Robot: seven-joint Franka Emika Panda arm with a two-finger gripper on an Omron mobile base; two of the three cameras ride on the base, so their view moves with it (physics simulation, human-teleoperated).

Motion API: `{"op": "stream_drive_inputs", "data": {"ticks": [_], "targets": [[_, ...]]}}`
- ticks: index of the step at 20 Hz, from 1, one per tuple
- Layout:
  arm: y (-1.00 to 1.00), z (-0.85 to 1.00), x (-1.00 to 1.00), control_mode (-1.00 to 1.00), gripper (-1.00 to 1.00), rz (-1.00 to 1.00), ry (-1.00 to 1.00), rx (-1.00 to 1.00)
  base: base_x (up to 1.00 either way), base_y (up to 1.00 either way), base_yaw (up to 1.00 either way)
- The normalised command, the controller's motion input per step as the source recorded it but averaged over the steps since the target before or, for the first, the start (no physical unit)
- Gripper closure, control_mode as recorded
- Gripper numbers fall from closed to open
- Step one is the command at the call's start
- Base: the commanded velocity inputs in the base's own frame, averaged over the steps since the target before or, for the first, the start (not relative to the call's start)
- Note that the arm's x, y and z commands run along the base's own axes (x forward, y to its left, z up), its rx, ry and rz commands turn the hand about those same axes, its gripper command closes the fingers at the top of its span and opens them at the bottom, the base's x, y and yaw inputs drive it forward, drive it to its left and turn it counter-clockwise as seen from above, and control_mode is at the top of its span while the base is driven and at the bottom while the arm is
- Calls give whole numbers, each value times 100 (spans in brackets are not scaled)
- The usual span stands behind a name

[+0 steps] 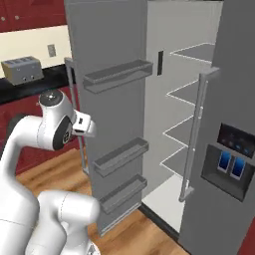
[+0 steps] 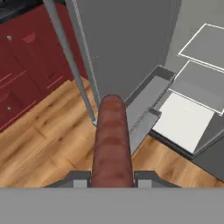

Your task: Retrieve the sausage and cheese from the fridge and place them on the cutting board on the counter.

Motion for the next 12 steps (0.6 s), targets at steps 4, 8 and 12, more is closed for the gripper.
{"op": "stream_drive_inputs", "data": {"ticks": [4, 8, 12], "targets": [[0, 0, 0, 100, 100, 0, 0, 0, -67, 2, 79], [0, 0, 0, 100, 100, 0, 0, 0, -47, 30, 81], [0, 0, 0, 100, 100, 0, 0, 0, -35, 48, 83]]}}
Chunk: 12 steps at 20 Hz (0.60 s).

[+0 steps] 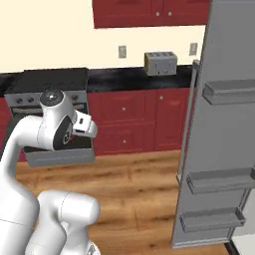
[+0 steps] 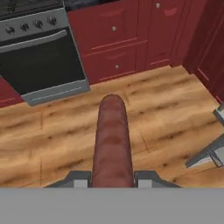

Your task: Retrieve the sausage and cheese from the fridge and place them on the cutting board on the counter.

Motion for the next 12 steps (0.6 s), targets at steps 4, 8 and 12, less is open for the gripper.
{"op": "stream_drive_inputs", "data": {"ticks": [4, 8, 12], "targets": [[0, 0, 0, 100, 100, 0, 0, 0, -12, 37, 84], [0, 0, 0, 100, 100, 0, 0, 0, 0, 38, 80], [0, 0, 0, 100, 100, 0, 0, 0, 28, 28, 70]]}}
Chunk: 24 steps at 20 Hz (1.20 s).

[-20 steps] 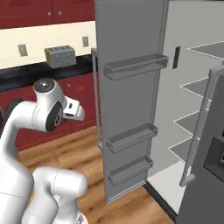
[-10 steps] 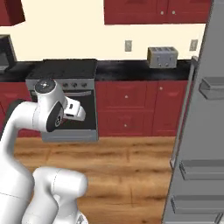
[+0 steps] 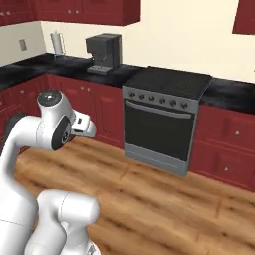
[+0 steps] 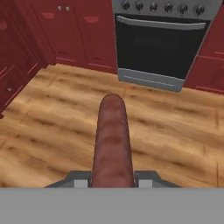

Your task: Retrieve the sausage and cheese from the fridge and place them on the cutting board on the counter.

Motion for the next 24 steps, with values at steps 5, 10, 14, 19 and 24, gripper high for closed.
{"op": "stream_drive_inputs", "data": {"ticks": [5, 10, 14, 19, 24], "targets": [[0, 0, 0, 100, 100, 0, 0, 0, 78, 9, 61], [0, 0, 0, 100, 100, 0, 0, 0, 100, 0, 51], [0, 0, 0, 100, 100, 0, 0, 0, 100, 0, 48], [0, 0, 0, 100, 100, 0, 0, 0, 100, 0, 46], [0, 0, 0, 100, 100, 0, 0, 0, 100, 0, 43]]}}
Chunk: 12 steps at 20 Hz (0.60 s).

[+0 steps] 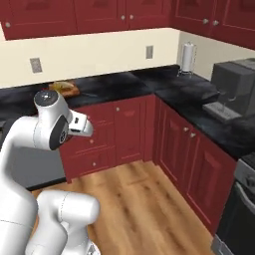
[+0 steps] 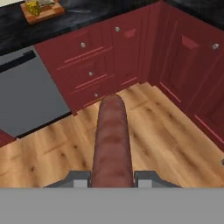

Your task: Retrieve the sausage and cheese from the fridge and place them on the cutting board on the counter.

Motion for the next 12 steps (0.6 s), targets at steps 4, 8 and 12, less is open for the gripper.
{"op": "stream_drive_inputs", "data": {"ticks": [4, 8, 12], "targets": [[0, 0, 0, 100, 100, 0, 0, 0, 100, 0, 43], [0, 0, 0, 100, 100, 0, 0, 0, 100, 0, 41], [0, 0, 0, 100, 100, 0, 0, 0, 100, -2, 35]]}}
